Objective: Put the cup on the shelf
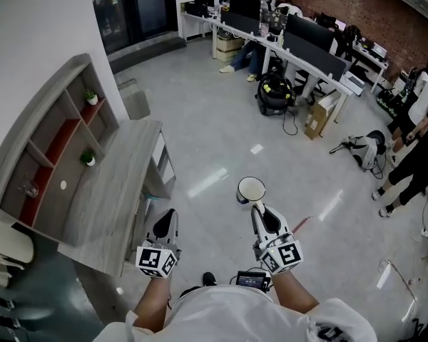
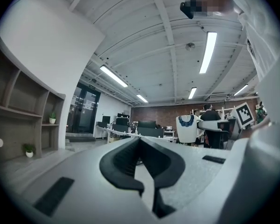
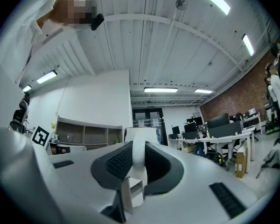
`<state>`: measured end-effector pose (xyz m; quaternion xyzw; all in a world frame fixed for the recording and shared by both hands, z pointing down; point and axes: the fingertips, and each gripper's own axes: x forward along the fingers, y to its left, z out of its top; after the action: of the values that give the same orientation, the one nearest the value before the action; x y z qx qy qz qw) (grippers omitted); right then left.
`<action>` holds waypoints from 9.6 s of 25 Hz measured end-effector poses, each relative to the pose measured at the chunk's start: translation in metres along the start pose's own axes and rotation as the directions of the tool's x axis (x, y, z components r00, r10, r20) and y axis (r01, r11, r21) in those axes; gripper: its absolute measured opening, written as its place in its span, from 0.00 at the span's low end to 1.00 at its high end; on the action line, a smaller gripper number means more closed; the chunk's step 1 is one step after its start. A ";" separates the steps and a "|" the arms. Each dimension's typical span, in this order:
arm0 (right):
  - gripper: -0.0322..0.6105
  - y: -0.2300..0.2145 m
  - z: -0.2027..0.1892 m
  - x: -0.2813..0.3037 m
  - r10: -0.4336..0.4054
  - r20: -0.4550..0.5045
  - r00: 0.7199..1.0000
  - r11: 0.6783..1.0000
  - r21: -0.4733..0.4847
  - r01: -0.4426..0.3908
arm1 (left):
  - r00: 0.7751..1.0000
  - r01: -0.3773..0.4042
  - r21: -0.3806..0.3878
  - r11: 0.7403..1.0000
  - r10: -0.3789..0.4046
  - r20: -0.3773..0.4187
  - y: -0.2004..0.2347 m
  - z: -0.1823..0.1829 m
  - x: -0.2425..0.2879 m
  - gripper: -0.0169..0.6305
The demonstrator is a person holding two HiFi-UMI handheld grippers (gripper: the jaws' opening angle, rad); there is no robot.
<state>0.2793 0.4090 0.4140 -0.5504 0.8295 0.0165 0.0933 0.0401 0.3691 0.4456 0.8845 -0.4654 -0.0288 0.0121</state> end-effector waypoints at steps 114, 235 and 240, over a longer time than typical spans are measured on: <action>0.17 0.190 -0.181 0.940 0.964 0.107 0.242 0.216 0.213 -0.953 | 0.141 -0.988 -0.061 0.140 0.990 -0.017 0.609 -0.021 0.193 0.04; 0.11 0.184 -0.242 0.870 0.990 0.059 -0.131 -0.142 0.240 -0.960 | -0.298 -0.946 -0.119 -0.300 0.954 -0.036 0.465 -0.050 0.227 0.04; 0.11 0.156 -0.237 0.875 0.997 0.043 -0.067 -0.075 0.226 -0.971 | -0.217 -0.970 -0.108 -0.219 0.976 -0.025 0.470 -0.045 0.241 0.04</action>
<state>-0.2257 -0.3563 0.4843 0.2385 0.9694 -0.0361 0.0459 -0.2078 -0.0962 0.5037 0.1877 -0.9790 -0.0593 0.0524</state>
